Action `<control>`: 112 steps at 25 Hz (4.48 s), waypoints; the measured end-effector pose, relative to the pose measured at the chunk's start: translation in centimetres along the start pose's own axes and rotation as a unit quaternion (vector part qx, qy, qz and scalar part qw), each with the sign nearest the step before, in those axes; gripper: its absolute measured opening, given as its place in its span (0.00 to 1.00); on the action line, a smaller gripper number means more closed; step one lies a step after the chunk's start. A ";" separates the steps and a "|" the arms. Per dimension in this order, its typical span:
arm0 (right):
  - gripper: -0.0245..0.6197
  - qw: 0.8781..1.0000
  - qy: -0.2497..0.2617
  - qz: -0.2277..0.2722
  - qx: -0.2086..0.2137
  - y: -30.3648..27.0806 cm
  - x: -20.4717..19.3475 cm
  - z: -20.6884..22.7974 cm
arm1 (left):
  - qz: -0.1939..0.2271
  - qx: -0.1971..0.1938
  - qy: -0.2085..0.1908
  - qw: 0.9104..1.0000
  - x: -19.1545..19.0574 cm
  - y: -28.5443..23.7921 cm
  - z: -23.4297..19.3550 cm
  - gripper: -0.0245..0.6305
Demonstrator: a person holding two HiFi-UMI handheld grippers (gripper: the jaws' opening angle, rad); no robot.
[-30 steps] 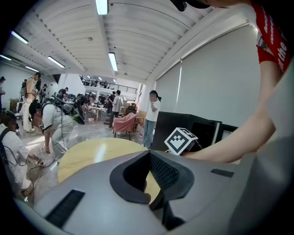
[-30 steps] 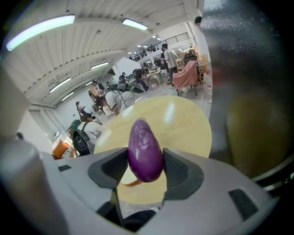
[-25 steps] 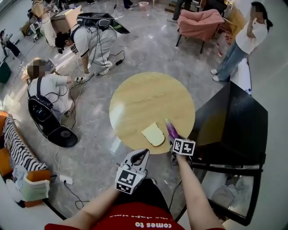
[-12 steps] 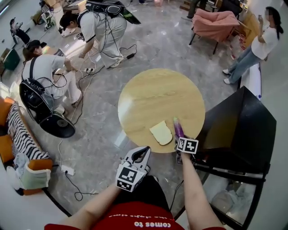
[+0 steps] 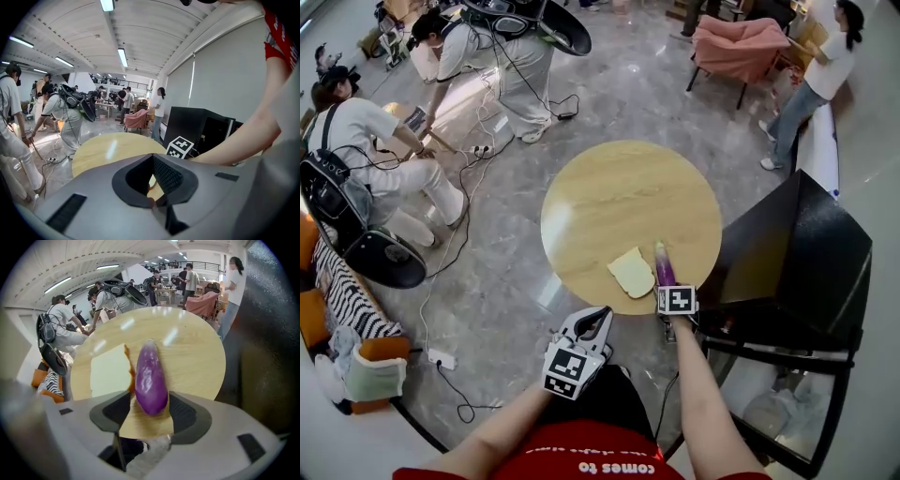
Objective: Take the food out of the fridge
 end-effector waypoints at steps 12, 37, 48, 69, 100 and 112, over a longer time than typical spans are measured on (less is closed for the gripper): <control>0.41 1.000 -0.011 0.008 -0.020 2.6 -0.9 0.0 | -0.010 -0.017 -0.015 1.000 0.0 0.7 1.2 0.05; 0.41 0.929 -0.362 0.059 -0.046 15.0 -21.1 7.7 | -0.047 -0.272 -0.109 0.955 1.2 -5.5 13.9 0.05; 0.41 0.793 -0.572 0.200 0.059 21.5 -25.6 8.5 | -0.083 -0.396 -0.156 0.901 -0.5 -7.9 23.1 0.05; 0.41 0.567 -0.648 0.402 0.311 22.0 -21.7 10.6 | -0.069 -0.394 -0.207 0.893 0.1 -9.5 26.1 0.05; 0.41 0.586 -0.663 0.409 0.225 15.2 -9.2 25.6 | -0.088 -0.339 -0.196 0.916 2.7 -16.5 24.2 0.05; 0.23 0.559 -0.695 0.405 0.204 14.0 -8.6 27.0 | -0.113 -0.356 -0.174 0.911 1.1 -16.7 24.6 0.05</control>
Point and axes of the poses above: the fingertips, and each gripper's own axes: y backward along the fingers, z to its right, x out of its top, the point moved 6 cm from there along y, backward along the fingers, and after that the axes turned 10 degrees about -x, right-handed, at the moved point
